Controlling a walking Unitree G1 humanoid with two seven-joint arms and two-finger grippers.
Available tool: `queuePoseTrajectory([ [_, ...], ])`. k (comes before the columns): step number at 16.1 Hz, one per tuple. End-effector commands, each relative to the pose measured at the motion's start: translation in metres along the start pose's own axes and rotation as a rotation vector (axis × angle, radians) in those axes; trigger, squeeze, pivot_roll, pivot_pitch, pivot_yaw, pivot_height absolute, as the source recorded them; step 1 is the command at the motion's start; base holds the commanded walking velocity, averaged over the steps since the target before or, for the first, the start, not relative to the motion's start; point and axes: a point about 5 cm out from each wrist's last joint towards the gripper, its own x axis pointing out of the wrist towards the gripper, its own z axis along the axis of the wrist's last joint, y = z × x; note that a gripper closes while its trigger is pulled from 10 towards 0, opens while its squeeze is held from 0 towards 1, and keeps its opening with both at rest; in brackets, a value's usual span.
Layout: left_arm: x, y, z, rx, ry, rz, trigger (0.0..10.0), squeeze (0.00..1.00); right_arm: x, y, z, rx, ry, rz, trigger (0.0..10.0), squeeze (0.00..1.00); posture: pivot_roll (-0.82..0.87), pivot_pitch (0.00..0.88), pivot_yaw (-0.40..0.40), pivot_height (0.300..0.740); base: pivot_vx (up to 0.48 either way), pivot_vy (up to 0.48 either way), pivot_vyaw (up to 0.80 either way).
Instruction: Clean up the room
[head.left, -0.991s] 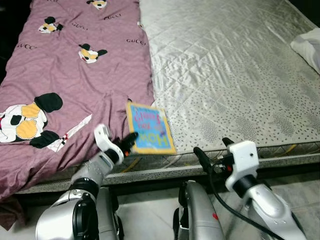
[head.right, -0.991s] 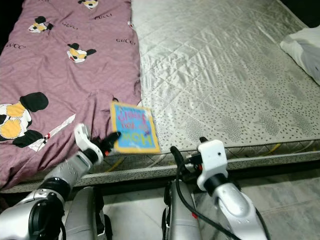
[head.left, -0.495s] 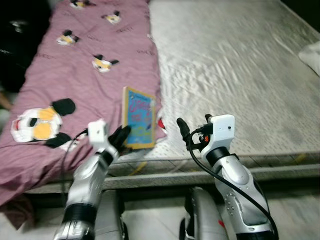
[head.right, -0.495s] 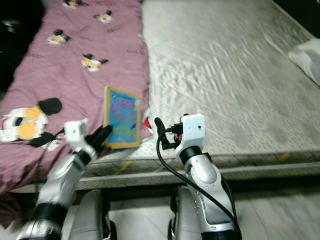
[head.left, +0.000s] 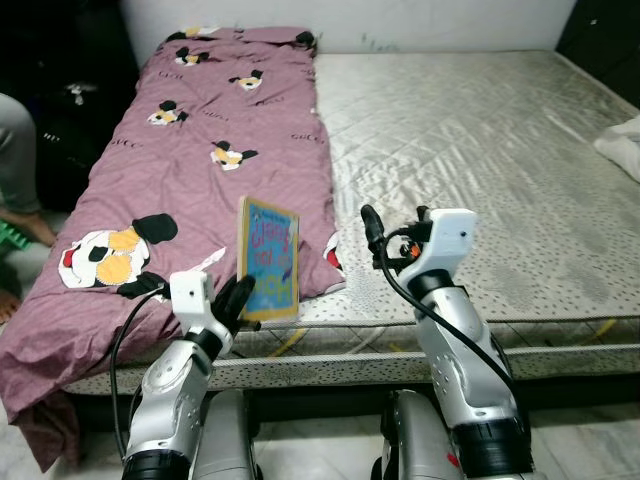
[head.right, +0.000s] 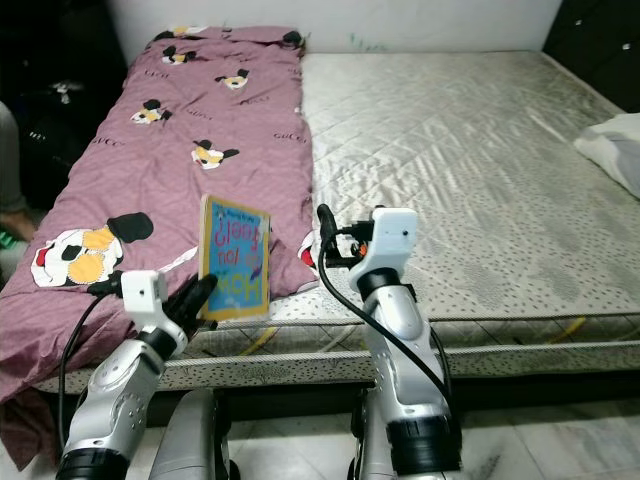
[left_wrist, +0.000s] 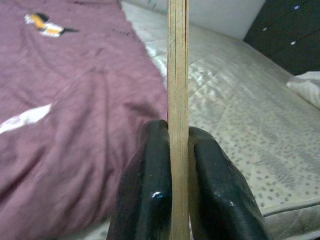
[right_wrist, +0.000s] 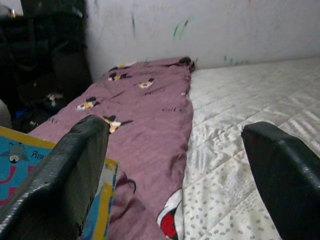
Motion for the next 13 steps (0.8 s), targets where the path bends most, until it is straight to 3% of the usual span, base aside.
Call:
queuePoseTrajectory([
  [1,0.0042,-0.004,0.0131,0.025,-0.046,-0.017,0.0,0.0,0.0034,-0.0006,0.0046,0.001,-0.024,-0.01,10.0,0.0,0.04,0.0,0.029,0.635,0.0,0.0,0.0],
  [9,0.0006,-0.0097,0.005,0.026,-0.009,-0.033,0.0,0.0,0.0043,-0.0037,0.0015,-0.009,-0.036,-0.019,10.0,0.0,0.03,0.0,0.02,0.74,0.0,0.0,0.0],
  [13,0.0008,-0.0105,0.0047,0.022,-0.002,-0.035,0.0,0.0,0.0036,-0.0064,0.0006,-0.022,-0.036,-0.026,10.0,0.0,0.02,0.0,0.02,0.74,0.0,0.0,0.0],
])
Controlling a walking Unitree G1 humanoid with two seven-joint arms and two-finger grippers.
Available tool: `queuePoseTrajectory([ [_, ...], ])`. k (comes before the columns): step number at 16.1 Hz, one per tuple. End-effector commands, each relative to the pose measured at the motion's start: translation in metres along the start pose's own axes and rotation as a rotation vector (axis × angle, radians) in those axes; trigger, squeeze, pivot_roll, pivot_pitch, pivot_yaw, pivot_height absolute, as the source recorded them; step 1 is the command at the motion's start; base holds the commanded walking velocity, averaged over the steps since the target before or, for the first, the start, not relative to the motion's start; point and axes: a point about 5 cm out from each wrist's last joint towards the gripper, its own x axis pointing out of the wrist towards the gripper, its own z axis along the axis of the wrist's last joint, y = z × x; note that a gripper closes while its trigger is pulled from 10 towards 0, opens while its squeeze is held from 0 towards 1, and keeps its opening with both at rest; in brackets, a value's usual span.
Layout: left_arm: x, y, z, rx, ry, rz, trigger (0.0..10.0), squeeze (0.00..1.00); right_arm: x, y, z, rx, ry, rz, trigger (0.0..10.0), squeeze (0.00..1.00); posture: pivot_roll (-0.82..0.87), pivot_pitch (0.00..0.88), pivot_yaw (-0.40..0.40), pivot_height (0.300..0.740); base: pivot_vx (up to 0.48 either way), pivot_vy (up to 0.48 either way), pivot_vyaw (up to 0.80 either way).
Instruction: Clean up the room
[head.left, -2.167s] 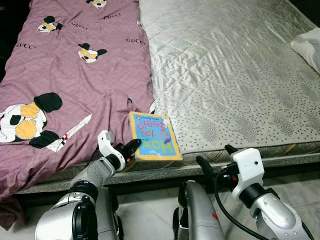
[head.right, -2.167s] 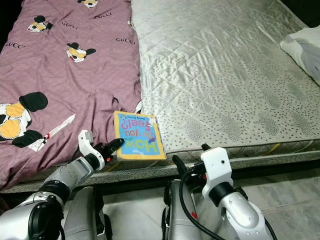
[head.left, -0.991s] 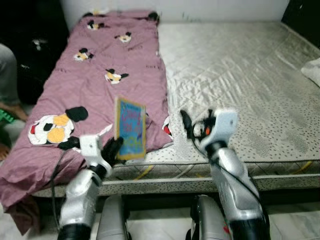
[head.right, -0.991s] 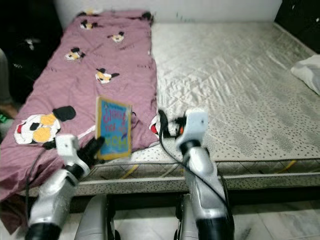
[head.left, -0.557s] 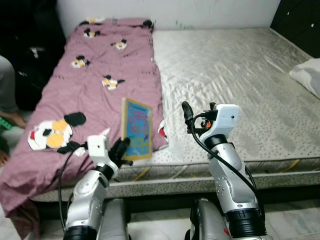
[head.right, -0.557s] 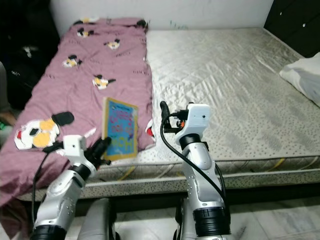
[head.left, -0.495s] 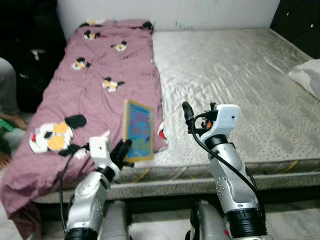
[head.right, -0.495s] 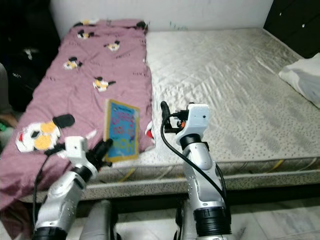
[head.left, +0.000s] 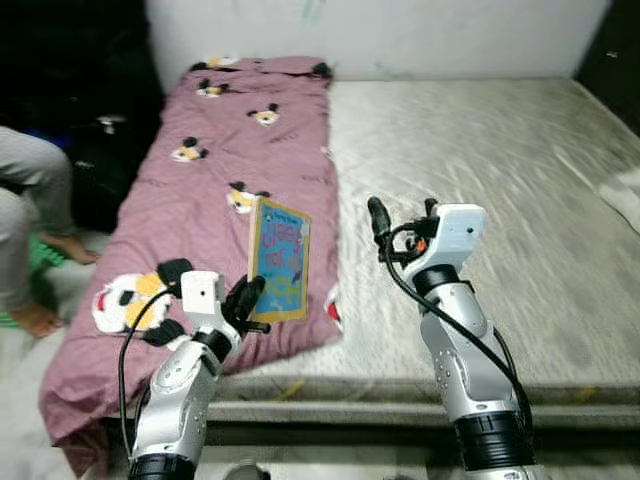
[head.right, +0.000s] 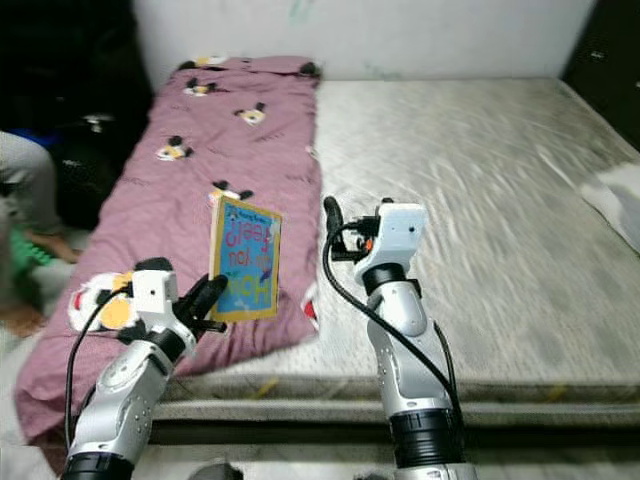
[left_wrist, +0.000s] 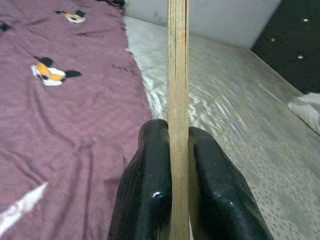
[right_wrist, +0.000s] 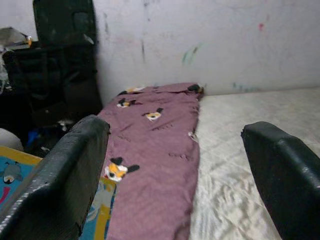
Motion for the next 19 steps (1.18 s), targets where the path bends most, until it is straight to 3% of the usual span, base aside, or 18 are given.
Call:
queuePoseTrajectory([
  [1,0.002,-0.002,0.009,0.018,-0.029,-0.019,0.0,0.0,0.0,-0.004,-0.003,0.0,0.011,-0.022,10.0,0.0,0.02,0.0,0.021,0.74,0.0,0.0,0.0],
  [8,0.008,-0.004,0.011,0.041,-0.027,-0.034,0.0,0.0,-0.006,-0.005,-0.012,-0.015,0.043,-0.005,10.0,0.0,0.01,0.0,0.018,0.74,0.0,0.0,0.0],
  [12,0.015,0.005,0.022,0.09,-0.073,0.042,0.0,0.0,-0.02,-0.007,-0.043,-0.074,0.147,-0.015,10.0,0.0,0.02,0.0,0.01,0.74,0.0,0.0,0.0],
  [13,0.015,0.01,0.025,0.117,-0.075,0.076,2.5,0.0,-0.022,-0.011,-0.048,-0.137,0.164,-0.049,10.0,0.0,0.02,0.0,0.01,0.74,0.0,0.0,0.0],
  [14,0.016,0.012,0.026,0.118,-0.074,0.081,4.3,0.0,-0.021,-0.011,-0.05,-0.133,0.164,-0.045,10.0,0.0,0.03,0.0,0.012,0.74,0.0,0.0,0.0],
  [15,0.017,0.013,0.026,0.119,-0.073,0.081,4.3,0.0,-0.019,-0.011,-0.051,-0.124,0.164,-0.04,10.0,0.0,0.02,0.0,0.014,0.74,0.0,0.0,0.0],
  [17,0.021,0.01,0.025,0.122,-0.074,0.069,5.2,0.0,-0.009,-0.012,-0.048,-0.142,0.142,-0.017,10.0,0.0,0.03,0.0,0.013,0.74,0.0,0.0,0.0],
  [19,0.029,0.006,0.031,0.129,-0.1,0.054,4.9,0.0,0.004,-0.01,-0.038,-0.157,0.1,-0.013,10.0,0.0,0.02,0.0,0.015,0.74,0.0,0.0,0.0],
])
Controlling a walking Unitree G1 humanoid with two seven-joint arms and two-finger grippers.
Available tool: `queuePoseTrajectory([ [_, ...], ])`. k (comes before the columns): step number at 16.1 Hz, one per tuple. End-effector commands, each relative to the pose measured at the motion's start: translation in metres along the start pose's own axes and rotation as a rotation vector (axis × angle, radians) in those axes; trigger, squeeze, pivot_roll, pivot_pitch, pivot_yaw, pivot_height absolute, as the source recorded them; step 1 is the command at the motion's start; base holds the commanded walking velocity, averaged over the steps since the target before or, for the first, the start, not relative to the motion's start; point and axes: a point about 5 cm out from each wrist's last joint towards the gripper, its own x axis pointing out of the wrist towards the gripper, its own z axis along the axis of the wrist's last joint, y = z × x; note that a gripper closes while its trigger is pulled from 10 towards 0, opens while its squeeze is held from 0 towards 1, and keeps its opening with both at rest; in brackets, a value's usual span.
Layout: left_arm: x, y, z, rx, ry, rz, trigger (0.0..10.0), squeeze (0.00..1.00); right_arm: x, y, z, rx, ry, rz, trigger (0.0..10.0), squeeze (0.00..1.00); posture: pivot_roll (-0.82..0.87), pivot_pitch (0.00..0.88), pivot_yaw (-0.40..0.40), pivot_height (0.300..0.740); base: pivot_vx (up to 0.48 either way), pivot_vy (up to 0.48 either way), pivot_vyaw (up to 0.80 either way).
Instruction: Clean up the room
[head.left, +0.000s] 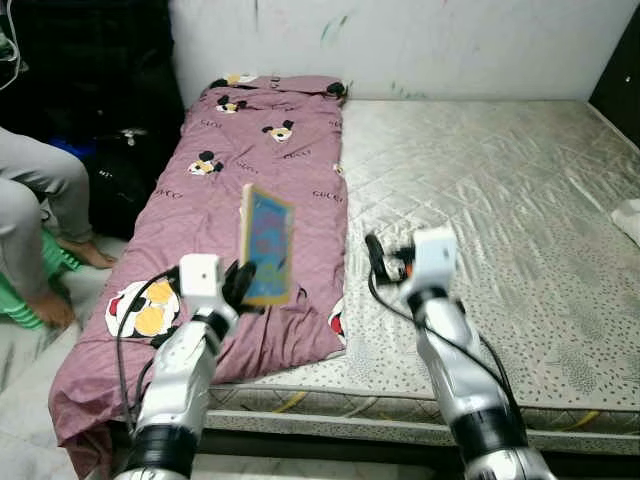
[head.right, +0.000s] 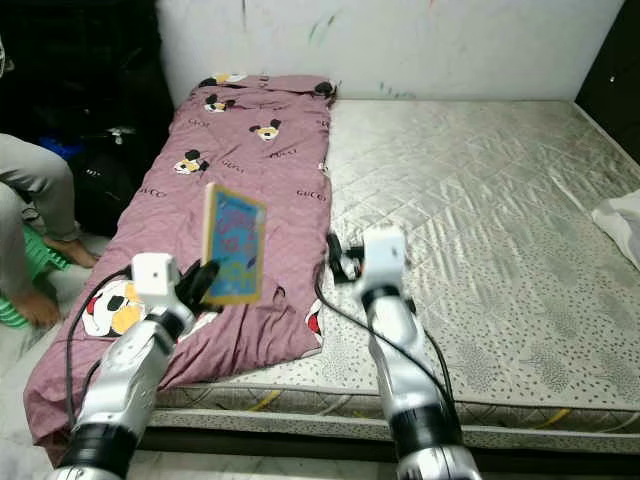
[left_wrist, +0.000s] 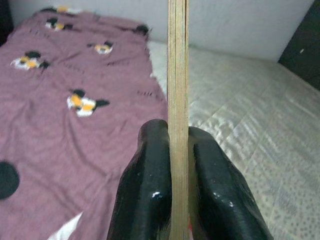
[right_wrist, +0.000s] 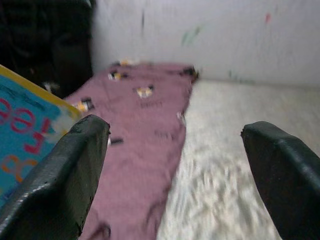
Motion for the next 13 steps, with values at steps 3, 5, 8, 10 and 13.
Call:
queuePoseTrajectory([
  [3,0.005,0.004,0.018,0.035,-0.074,0.016,5.6,0.0,0.003,-0.002,0.013,-0.01,-0.067,-0.001,10.0,0.0,0.01,0.0,0.018,0.74,0.0,0.0,0.0],
  [5,0.006,0.007,0.017,0.055,-0.059,0.045,10.0,0.0,0.004,-0.005,0.016,0.005,-0.081,-0.026,10.0,0.0,0.02,0.0,0.019,0.74,0.0,0.0,0.0],
  [8,0.01,0.008,0.022,0.041,-0.075,0.054,10.0,0.0,0.005,-0.009,0.011,-0.008,-0.067,-0.04,10.0,0.0,0.02,0.0,0.032,0.74,0.0,0.0,-0.77],
  [10,0.012,0.008,0.026,0.075,-0.082,0.065,10.0,0.0,0.002,-0.008,0.0,-0.032,-0.046,-0.037,10.0,0.0,0.03,0.0,0.027,0.74,0.0,0.0,-0.8],
  [13,0.015,-0.003,0.047,0.06,-0.152,0.068,10.0,0.0,0.004,-0.002,-0.003,-0.017,-0.023,0.013,10.0,0.0,0.05,0.0,-0.014,0.74,0.0,0.0,-0.15],
])
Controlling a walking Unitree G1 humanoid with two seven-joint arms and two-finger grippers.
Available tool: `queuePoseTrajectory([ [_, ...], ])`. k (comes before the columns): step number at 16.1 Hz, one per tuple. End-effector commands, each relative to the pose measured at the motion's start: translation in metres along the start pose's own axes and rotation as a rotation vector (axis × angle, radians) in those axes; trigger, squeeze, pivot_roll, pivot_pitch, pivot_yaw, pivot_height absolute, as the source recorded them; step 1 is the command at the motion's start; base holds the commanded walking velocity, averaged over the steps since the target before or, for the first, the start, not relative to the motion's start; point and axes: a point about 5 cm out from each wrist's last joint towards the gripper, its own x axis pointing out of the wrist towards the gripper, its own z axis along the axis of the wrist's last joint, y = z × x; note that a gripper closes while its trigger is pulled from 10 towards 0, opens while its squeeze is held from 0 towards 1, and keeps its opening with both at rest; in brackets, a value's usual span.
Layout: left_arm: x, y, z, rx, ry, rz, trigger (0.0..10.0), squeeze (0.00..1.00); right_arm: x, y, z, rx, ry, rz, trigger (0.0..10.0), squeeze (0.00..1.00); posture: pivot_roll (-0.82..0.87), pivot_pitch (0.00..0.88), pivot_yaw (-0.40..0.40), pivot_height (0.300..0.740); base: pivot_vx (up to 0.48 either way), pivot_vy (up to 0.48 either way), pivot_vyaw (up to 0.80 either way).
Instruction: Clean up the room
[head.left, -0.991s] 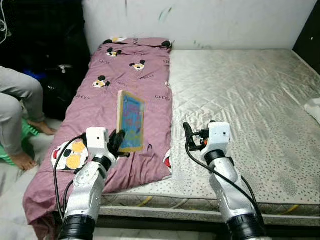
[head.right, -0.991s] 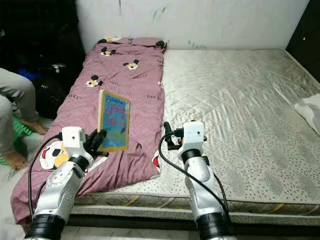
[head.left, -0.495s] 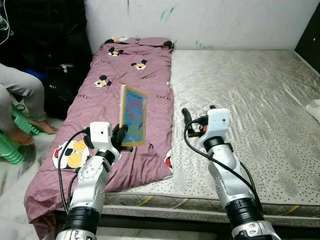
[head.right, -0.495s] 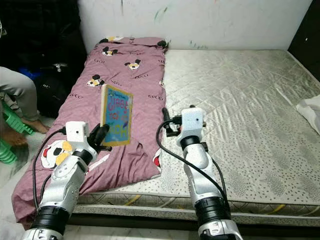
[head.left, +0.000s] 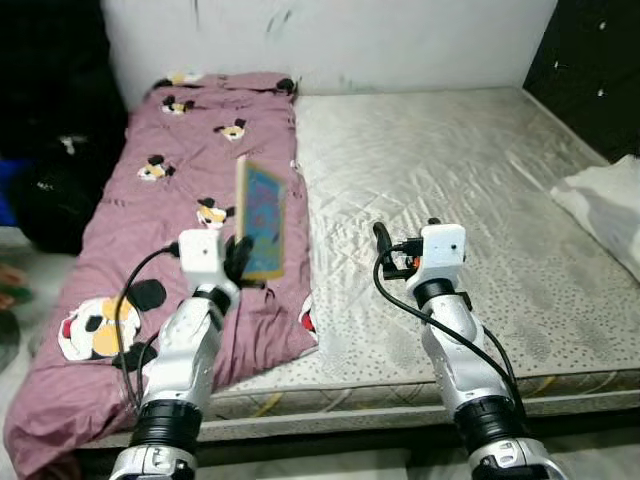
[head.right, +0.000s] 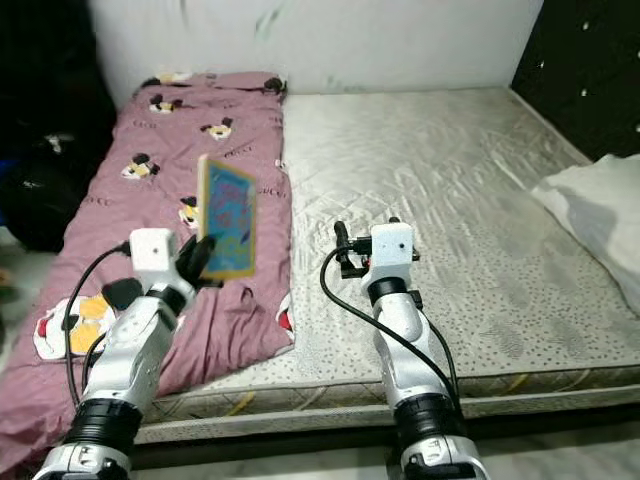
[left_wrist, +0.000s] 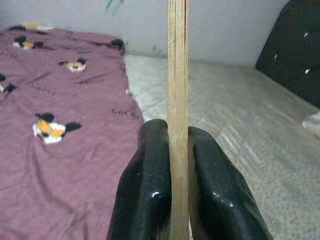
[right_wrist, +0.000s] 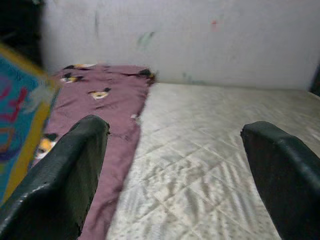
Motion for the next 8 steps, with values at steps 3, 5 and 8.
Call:
queuePoseTrajectory([
  [3,-0.004,-0.003,0.01,0.019,-0.061,0.008,10.0,0.0,-0.004,0.007,0.0,0.011,-0.009,0.052,10.0,0.0,0.03,0.0,-0.018,0.74,0.0,0.0,0.0],
  [5,-0.009,-0.007,0.0,-0.008,-0.028,0.001,10.0,0.0,-0.008,0.005,-0.002,0.015,-0.01,0.035,10.0,0.0,0.02,0.0,-0.01,0.74,0.0,0.0,0.0],
  [8,-0.009,-0.015,-0.003,-0.091,-0.016,-0.037,10.0,0.0,-0.014,0.009,-0.005,-0.003,-0.007,0.04,10.0,0.0,0.01,0.0,-0.017,0.74,0.0,-0.102,0.0],
])
